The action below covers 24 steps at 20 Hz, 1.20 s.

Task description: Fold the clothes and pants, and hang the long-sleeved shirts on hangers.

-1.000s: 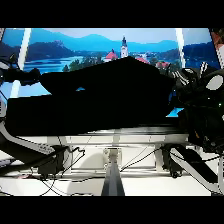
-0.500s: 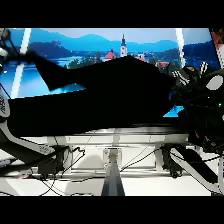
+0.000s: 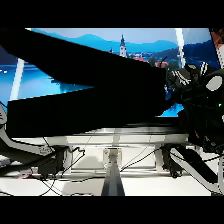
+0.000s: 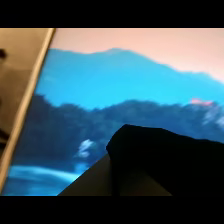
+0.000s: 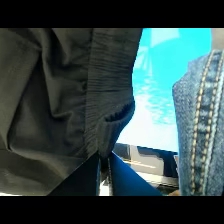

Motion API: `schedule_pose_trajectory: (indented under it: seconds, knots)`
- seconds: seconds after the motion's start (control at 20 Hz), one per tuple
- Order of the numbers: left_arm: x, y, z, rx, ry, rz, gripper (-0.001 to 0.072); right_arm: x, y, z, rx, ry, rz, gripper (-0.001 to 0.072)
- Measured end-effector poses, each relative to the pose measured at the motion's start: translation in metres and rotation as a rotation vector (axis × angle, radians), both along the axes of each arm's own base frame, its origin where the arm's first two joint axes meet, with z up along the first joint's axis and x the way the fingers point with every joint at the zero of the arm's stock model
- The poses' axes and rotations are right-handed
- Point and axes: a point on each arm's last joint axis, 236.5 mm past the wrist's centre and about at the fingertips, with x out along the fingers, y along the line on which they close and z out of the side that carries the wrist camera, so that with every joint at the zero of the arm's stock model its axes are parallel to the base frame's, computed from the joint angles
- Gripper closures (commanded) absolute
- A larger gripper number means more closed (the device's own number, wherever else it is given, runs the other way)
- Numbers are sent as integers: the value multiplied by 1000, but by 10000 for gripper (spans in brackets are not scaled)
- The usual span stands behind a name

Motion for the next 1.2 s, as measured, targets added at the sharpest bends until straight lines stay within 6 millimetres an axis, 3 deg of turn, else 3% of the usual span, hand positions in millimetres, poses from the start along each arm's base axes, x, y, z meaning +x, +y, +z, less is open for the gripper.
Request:
schedule_pose_trajectory:
  seconds: [0.4,0.6,0.75,0.95,1.2]
  knots:
    - [-24,46,-17,155,141,75,698,-16,-11,-33,-52,42,1,686]
    - [-44,71,-58,139,280,122,698,-20,-16,-42,-74,50,5,686]
    - [-57,77,-81,114,363,140,701,-15,-18,-43,-84,29,2,686]
    - [-71,79,-74,88,381,175,700,-3,-20,-41,-91,-27,-8,686]
    - [-118,78,-72,14,500,235,700,-9,-22,-43,-101,1,1,683]
